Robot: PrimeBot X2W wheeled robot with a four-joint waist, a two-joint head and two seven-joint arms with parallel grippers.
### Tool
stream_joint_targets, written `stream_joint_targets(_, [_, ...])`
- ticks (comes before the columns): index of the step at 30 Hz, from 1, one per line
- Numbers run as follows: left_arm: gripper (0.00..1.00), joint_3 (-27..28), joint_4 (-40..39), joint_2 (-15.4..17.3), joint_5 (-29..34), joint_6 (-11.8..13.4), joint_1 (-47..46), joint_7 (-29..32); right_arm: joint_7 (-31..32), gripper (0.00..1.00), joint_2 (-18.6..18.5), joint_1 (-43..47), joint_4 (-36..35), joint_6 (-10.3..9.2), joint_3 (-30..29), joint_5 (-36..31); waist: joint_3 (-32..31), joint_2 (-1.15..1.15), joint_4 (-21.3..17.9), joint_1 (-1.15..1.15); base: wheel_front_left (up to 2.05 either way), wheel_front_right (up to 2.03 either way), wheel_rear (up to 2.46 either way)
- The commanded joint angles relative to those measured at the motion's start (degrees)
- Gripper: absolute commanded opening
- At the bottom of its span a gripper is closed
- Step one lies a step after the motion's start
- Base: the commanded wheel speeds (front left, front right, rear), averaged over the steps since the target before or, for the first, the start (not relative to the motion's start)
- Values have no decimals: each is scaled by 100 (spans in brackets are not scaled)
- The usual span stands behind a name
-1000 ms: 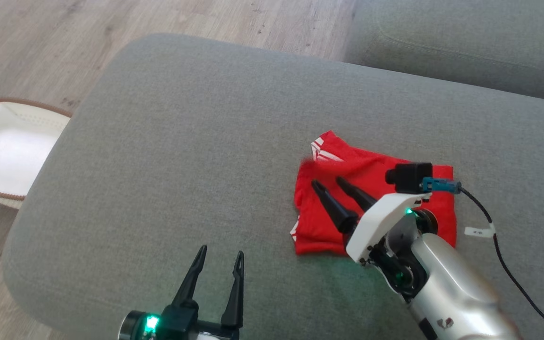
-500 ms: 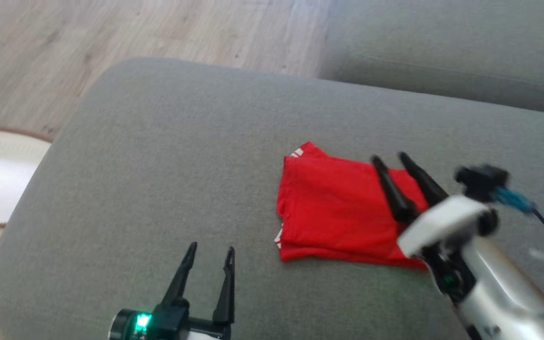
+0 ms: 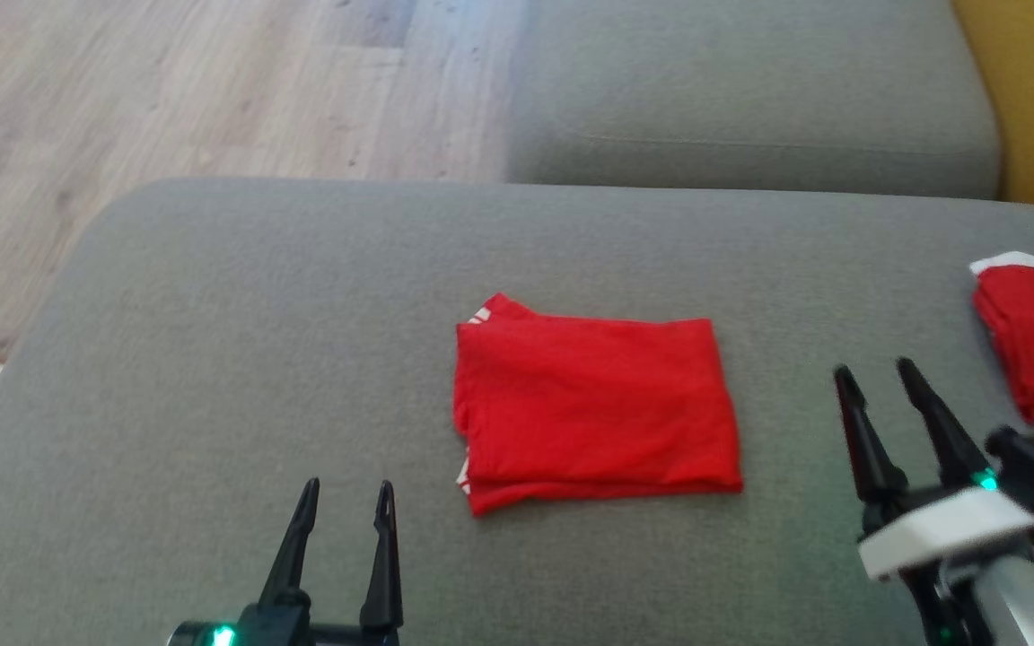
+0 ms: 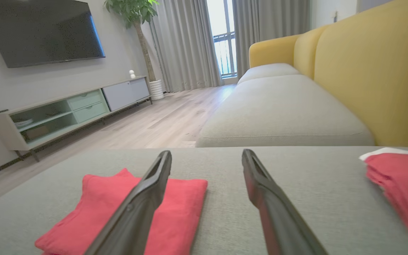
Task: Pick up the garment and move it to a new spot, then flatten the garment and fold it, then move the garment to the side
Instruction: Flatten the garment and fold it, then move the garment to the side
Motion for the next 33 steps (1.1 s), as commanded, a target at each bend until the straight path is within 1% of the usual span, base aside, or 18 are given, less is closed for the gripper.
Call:
stream_joint_targets(1, [100, 215, -219, -16, -4, 57, -72, -56, -74, 100, -85, 23, -294, -5, -55, -187, -61, 0, -101, 0, 0, 0, 0])
stream_joint_targets(6, [100, 326, -244, -31, -7, 76, 74, -56, -76, 100, 162, 637, -671, -5, -431, -744, -189, 0, -228, 0, 0, 0, 0])
stream_joint_targets(10, [100, 401, -190, -39, -67, 16, 251, -56, -76, 100, 369, 1001, -851, -5, -548, -1018, -282, 0, -290, 0, 0, 0, 0])
stream_joint_targets(16, [100, 490, -143, -39, -80, -45, 429, -56, -77, 100, 618, 1278, -859, -5, -572, -1271, -361, 0, -331, 0, 0, 0, 0])
stream_joint_targets(21, [100, 531, -72, -50, 3, -77, 449, -56, -77, 100, 739, 1302, -833, -5, -519, -1302, -400, 0, -350, 0, 0, 0, 0])
stream_joint_targets(33, [100, 560, -58, -99, 139, -138, 404, -56, -77, 100, 798, 1268, -793, -5, -467, -1274, -419, 0, -326, 0, 0, 0, 0])
